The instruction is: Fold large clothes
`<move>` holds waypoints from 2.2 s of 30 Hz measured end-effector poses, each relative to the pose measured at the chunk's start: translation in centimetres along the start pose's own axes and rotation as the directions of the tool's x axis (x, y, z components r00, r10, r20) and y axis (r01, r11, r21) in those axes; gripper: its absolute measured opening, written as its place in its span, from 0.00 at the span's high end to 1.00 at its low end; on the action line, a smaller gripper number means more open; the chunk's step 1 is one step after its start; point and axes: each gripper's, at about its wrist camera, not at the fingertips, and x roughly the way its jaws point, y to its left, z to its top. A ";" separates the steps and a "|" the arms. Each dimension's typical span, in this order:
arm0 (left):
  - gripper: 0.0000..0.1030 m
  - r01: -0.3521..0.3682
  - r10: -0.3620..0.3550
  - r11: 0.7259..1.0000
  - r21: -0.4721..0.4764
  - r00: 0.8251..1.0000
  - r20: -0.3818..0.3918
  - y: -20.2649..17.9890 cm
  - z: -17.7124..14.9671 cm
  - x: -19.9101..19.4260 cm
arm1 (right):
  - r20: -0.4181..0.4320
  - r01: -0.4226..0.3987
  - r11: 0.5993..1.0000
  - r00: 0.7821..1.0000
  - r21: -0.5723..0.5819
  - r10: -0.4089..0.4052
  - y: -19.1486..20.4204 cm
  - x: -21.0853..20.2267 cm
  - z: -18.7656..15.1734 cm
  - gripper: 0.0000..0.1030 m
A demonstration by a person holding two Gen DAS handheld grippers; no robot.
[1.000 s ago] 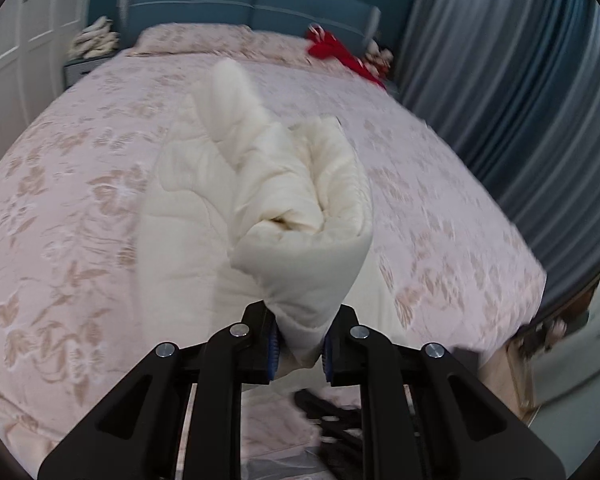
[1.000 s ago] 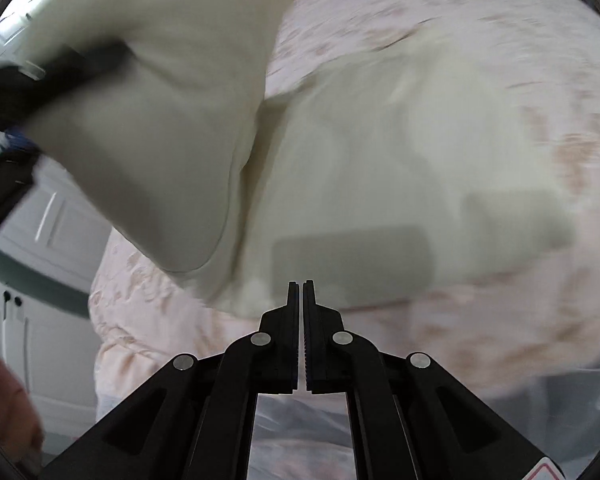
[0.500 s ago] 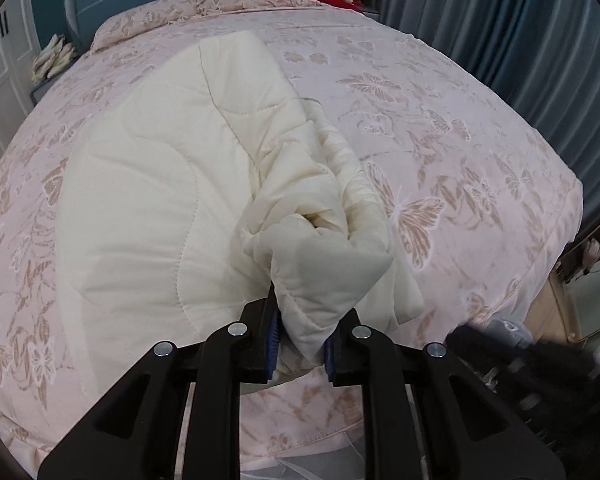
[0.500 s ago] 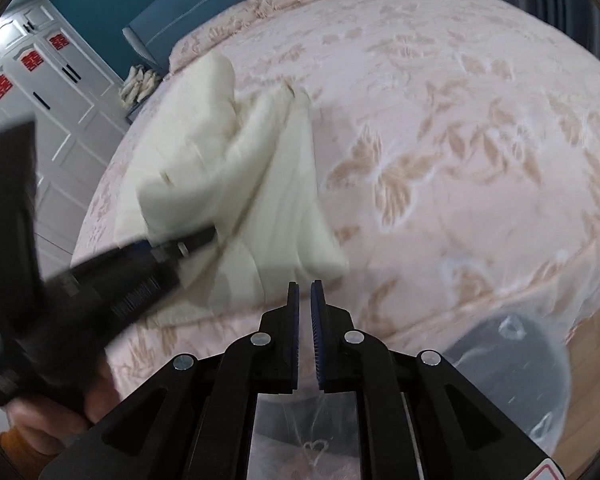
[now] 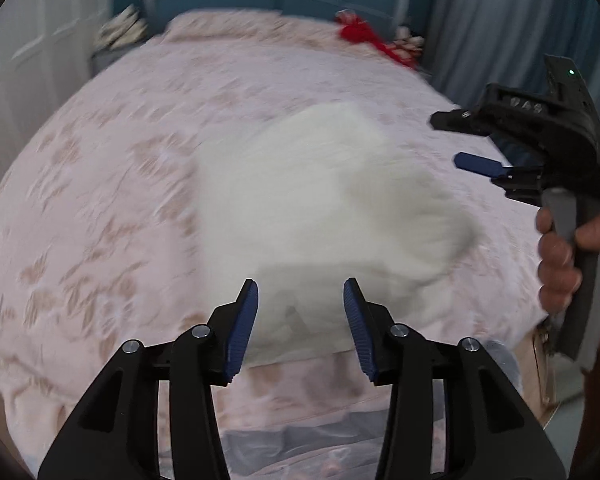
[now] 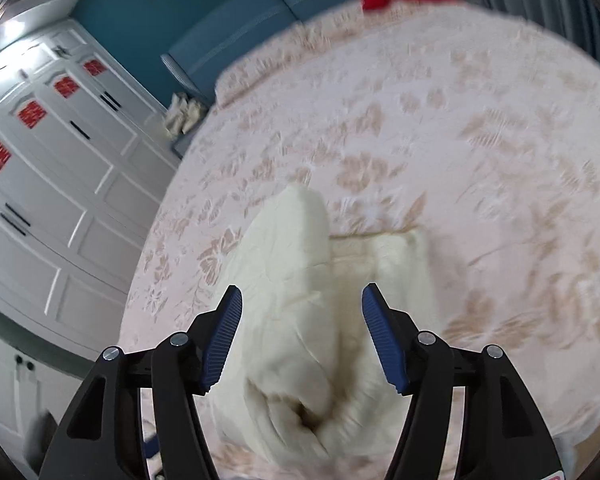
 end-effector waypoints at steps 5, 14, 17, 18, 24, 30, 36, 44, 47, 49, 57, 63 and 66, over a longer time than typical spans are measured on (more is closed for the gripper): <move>0.59 -0.005 -0.001 0.995 -0.097 0.998 -0.060 2.8 -0.4 2.3 | -0.162 0.039 0.993 0.987 0.115 -0.020 0.1 5.8 0.7 0.77; 0.59 0.046 -0.056 0.994 -0.094 0.992 -0.110 1.7 -1.3 4.5 | 0.037 0.035 0.996 0.999 -0.086 -0.032 -0.5 -3.0 -2.2 0.98; 0.59 0.038 -0.047 0.997 -0.071 0.991 -0.124 0.8 -1.8 5.5 | -0.009 0.117 0.993 0.993 -0.033 -0.117 -4.6 -1.6 -4.0 1.00; 0.59 0.034 -0.041 0.998 -0.061 0.992 -0.123 0.4 -1.9 5.6 | -0.025 0.145 0.989 0.989 0.000 -0.145 -6.5 -0.7 -4.8 1.00; 0.59 0.017 -0.019 1.000 -0.023 0.995 -0.098 -0.6 -1.2 5.1 | -0.123 0.247 0.961 0.965 0.123 -0.233 -12.9 2.5 -7.9 1.00; 0.59 -0.007 0.008 1.000 0.007 0.994 -0.113 -1.0 -0.8 6.1 | 0.080 0.082 0.991 0.993 0.109 -0.091 -8.9 -4.5 -5.9 0.79; 0.59 -0.015 0.014 1.000 -0.010 0.994 -0.105 -1.1 -0.7 5.7 | -0.005 0.032 0.999 0.999 -0.002 -0.032 -3.6 -1.1 -2.7 0.42; 0.59 0.018 -0.019 0.999 -0.040 0.999 -0.035 -0.1 1.1 2.5 | 0.054 0.001 1.000 0.999 0.001 -0.001 -4.5 -3.3 -5.7 0.96; 0.59 0.024 -0.026 0.999 -0.043 0.999 -0.042 -0.3 1.9 3.2 | -0.046 0.151 0.988 0.987 -0.018 -0.152 -7.5 0.0 -7.3 0.97; 0.60 0.017 -0.020 0.999 -0.043 0.998 -0.068 -0.8 2.1 4.4 | -0.092 0.203 0.979 0.975 -0.013 -0.203 -9.3 2.6 -8.2 0.97; 0.59 0.009 -0.008 1.000 0.029 0.999 -0.043 -4.4 6.3 6.5 | -0.117 0.160 0.983 0.982 0.087 -0.149 -10.4 2.3 -7.0 0.85; 0.60 -0.047 0.054 0.997 0.061 0.991 -0.120 -5.2 7.5 11.7 | 0.025 0.167 0.978 0.985 0.124 -0.172 -6.8 -2.3 -4.3 0.33; 0.60 -0.020 0.024 0.999 0.045 0.994 -0.108 -5.2 8.3 11.0 | 0.048 0.243 0.959 0.966 0.146 -0.252 -6.2 -1.3 -2.5 0.22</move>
